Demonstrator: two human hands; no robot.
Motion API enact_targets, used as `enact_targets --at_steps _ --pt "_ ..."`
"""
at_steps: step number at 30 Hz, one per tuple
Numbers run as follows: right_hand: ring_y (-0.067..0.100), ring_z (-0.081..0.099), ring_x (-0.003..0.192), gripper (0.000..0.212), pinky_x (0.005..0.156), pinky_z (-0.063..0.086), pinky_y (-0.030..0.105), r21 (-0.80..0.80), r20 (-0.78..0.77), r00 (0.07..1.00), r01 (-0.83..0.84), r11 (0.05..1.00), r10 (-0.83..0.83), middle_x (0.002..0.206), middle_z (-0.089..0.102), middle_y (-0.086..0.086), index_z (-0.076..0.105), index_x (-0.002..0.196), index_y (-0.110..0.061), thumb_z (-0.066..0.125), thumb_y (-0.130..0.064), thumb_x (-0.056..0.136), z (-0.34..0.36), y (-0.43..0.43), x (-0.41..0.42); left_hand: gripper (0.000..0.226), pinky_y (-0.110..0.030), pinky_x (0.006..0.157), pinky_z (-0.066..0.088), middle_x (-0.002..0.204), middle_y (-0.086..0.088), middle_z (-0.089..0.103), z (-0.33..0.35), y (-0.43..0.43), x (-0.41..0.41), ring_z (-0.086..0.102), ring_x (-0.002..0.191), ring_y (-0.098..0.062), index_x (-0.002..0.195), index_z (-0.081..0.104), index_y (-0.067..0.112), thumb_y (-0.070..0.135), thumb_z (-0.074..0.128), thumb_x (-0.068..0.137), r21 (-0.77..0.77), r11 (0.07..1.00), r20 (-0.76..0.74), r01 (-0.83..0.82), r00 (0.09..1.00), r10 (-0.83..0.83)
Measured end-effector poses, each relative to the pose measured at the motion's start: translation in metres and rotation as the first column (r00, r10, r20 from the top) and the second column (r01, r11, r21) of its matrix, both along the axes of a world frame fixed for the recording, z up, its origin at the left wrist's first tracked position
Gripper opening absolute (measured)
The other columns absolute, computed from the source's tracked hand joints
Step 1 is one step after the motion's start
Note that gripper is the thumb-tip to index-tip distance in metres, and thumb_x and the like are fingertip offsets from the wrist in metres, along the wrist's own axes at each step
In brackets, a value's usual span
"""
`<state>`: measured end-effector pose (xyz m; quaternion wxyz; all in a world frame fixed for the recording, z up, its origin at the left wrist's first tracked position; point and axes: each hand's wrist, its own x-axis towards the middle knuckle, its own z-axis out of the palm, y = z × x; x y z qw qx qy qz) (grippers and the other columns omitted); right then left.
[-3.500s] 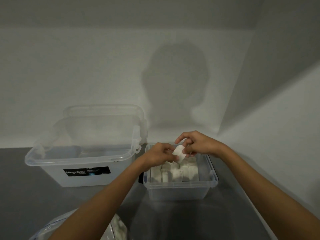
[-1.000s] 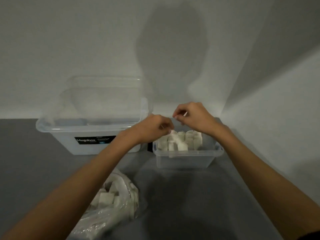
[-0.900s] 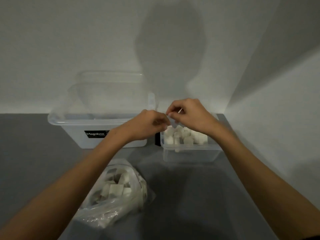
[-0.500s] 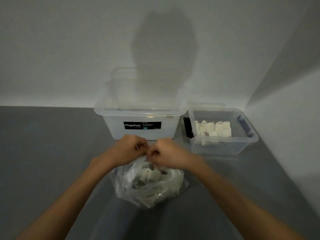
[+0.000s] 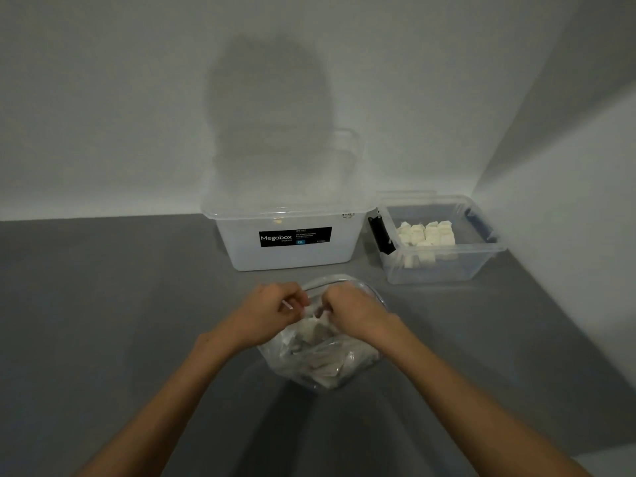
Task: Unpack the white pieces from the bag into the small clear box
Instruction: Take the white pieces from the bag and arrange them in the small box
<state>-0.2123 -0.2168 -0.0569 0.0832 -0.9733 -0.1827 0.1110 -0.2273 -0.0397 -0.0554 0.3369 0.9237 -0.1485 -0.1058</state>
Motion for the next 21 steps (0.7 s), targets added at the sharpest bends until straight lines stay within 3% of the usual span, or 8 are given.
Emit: enact_targets --at_steps 7,10,13,15,18,21 --pt "0.014 0.062 0.084 0.011 0.078 0.052 0.031 0.285 -0.016 0.998 0.060 0.957 -0.058 0.087 0.064 -0.004 0.070 0.097 -0.021 0.066 -0.022 0.087 0.055 -0.011 -0.004 0.018 -0.021 0.080 0.053 0.097 0.003 0.071 0.010 -0.005 -0.002 0.067 0.087 -0.009 0.103 0.068 0.015 0.010 0.067 0.086 -0.350 0.934 -0.067 -0.067 0.997 0.047" --pt "-0.002 0.056 0.067 0.009 0.065 0.047 0.018 0.345 -0.023 0.999 0.039 0.938 -0.033 0.078 0.061 -0.009 0.072 0.095 -0.021 0.067 -0.021 0.087 0.069 -0.010 -0.006 0.021 -0.022 0.081 0.055 0.100 -0.002 0.072 0.020 -0.007 -0.004 0.069 0.090 -0.013 0.107 0.067 0.010 0.012 0.067 0.086 -0.500 0.863 -0.123 -0.073 0.992 0.012" --pt "0.001 0.058 0.056 0.007 0.054 0.043 0.012 0.472 -0.074 0.995 0.097 0.876 -0.070 0.070 0.063 -0.006 0.070 0.092 -0.017 0.067 -0.014 0.087 0.071 -0.008 -0.007 0.025 -0.022 0.077 0.054 0.100 -0.007 0.072 0.022 -0.007 -0.006 0.070 0.086 -0.016 0.108 0.066 0.008 0.011 0.070 0.084 -0.569 0.815 -0.196 -0.109 0.980 -0.006" --pt "0.009 0.064 0.057 0.008 0.050 0.048 0.017 0.635 -0.195 0.972 0.226 0.739 -0.129 0.067 0.064 -0.001 0.065 0.088 -0.014 0.064 -0.006 0.088 0.065 -0.008 -0.009 0.027 -0.023 0.074 0.054 0.095 -0.011 0.072 0.019 -0.005 -0.007 0.069 0.082 -0.015 0.107 0.063 0.005 0.009 0.071 0.082 -0.615 0.768 -0.255 -0.179 0.967 0.021" --pt "0.018 0.069 0.063 0.011 0.052 0.054 0.023 0.774 -0.489 0.864 0.492 0.398 -0.118 0.077 0.069 0.013 0.060 0.096 -0.004 0.057 0.004 0.089 0.053 -0.008 -0.016 0.025 -0.022 0.068 0.055 0.082 -0.009 0.069 0.014 -0.003 -0.007 0.070 0.078 -0.016 0.104 0.062 0.003 0.006 0.071 0.081 -0.698 0.646 -0.323 -0.309 0.941 0.101" --pt "0.024 0.071 0.079 0.017 0.061 0.056 0.025 0.739 -0.602 0.795 0.591 0.322 -0.078 0.093 0.072 0.020 0.059 0.106 -0.002 0.059 -0.001 0.090 0.038 -0.007 -0.022 0.020 -0.025 0.071 0.056 0.080 -0.009 0.071 0.012 -0.002 -0.004 0.070 0.076 -0.016 0.098 0.064 0.003 0.009 0.071 0.080 -0.720 0.611 -0.301 -0.329 0.941 0.153"
